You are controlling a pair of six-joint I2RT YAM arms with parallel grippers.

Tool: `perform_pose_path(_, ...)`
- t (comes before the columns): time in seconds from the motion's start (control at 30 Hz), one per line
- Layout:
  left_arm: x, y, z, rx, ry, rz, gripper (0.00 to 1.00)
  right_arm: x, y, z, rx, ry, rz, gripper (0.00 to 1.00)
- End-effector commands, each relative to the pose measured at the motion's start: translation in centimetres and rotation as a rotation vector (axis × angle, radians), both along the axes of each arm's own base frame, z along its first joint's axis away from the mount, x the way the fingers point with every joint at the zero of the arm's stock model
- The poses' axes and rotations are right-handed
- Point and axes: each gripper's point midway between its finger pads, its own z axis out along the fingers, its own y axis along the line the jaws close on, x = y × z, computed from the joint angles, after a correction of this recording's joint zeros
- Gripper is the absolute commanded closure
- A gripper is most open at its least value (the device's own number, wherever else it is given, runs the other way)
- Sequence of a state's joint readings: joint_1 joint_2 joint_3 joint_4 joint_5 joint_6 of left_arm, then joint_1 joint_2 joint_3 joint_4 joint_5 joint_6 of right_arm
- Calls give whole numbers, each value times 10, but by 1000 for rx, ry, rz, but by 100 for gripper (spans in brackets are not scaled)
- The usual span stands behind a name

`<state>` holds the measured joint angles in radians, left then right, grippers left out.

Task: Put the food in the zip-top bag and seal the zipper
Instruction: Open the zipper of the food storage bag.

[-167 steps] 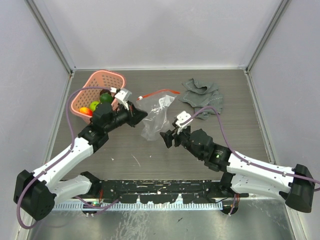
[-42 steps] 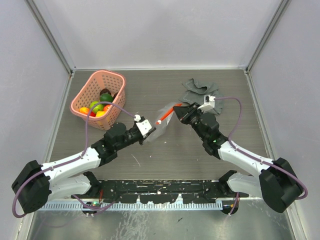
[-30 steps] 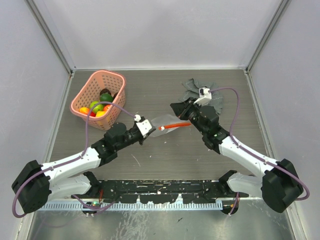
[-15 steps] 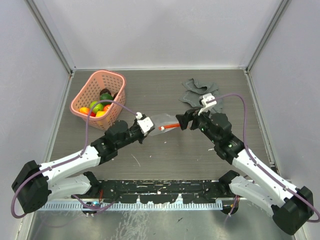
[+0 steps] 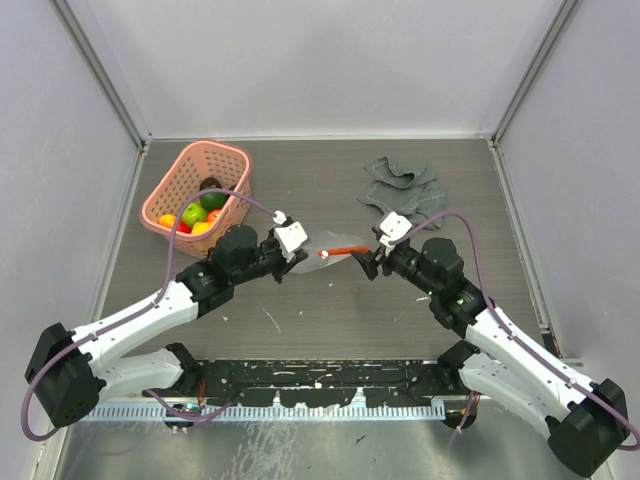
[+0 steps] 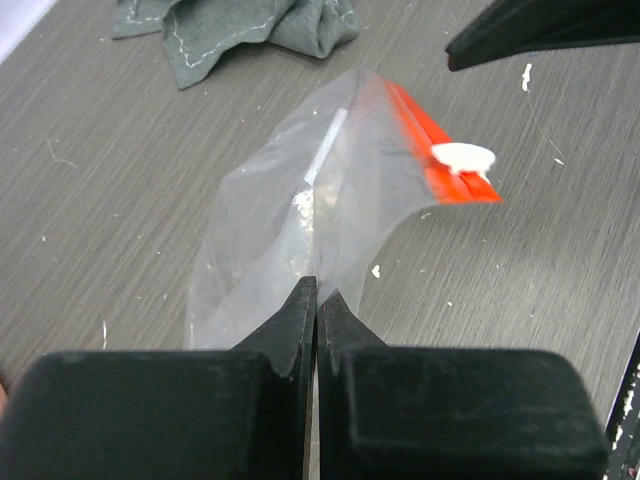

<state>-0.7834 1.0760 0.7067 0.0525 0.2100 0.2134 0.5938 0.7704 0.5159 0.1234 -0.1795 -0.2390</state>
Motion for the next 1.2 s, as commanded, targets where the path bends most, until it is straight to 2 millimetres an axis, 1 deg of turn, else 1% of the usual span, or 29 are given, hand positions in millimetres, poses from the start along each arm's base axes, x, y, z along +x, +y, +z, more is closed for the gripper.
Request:
perform_pose_path(0.0,-2,-9,23,-47,-11,-40,100,4,15,27,31,-145,70,29)
perform_pose_path(0.13,-3,-10,23,-47,-6,-47,100,0,26,16,14,-139,143,31)
perform_pose_path(0.2,-2,-10,22,-45,-6,-43,100,-5,28,12,3,-148,172,31)
perform_pose_path(0.37,-1,-11,20,-38,2,-43,100,-16,20,9,-30,-200,188,28)
perform_pose_path(0.47,-2,-12,21,-40,3,-49,100,-18,15,7,-42,-220,174,28)
perform_pose_path(0.53,-3,-12,22,-44,1,-57,100,-18,16,7,-36,-233,177,28)
perform_pose_path(0.6,-4,-13,23,-48,0,-60,100,-19,21,7,-31,-235,204,29)
perform_pose_path(0.73,-5,-13,23,-48,4,-65,100,-15,26,4,-31,-227,217,29)
perform_pose_path(0.83,-7,-14,24,-51,4,-75,100,-8,24,5,-26,-246,182,31)
perform_pose_path(0.97,-7,-14,23,-51,2,-79,100,-3,22,7,-8,-273,149,33)
perform_pose_path(1.17,-9,-16,22,-48,12,-98,100,1,15,12,13,-297,99,40)
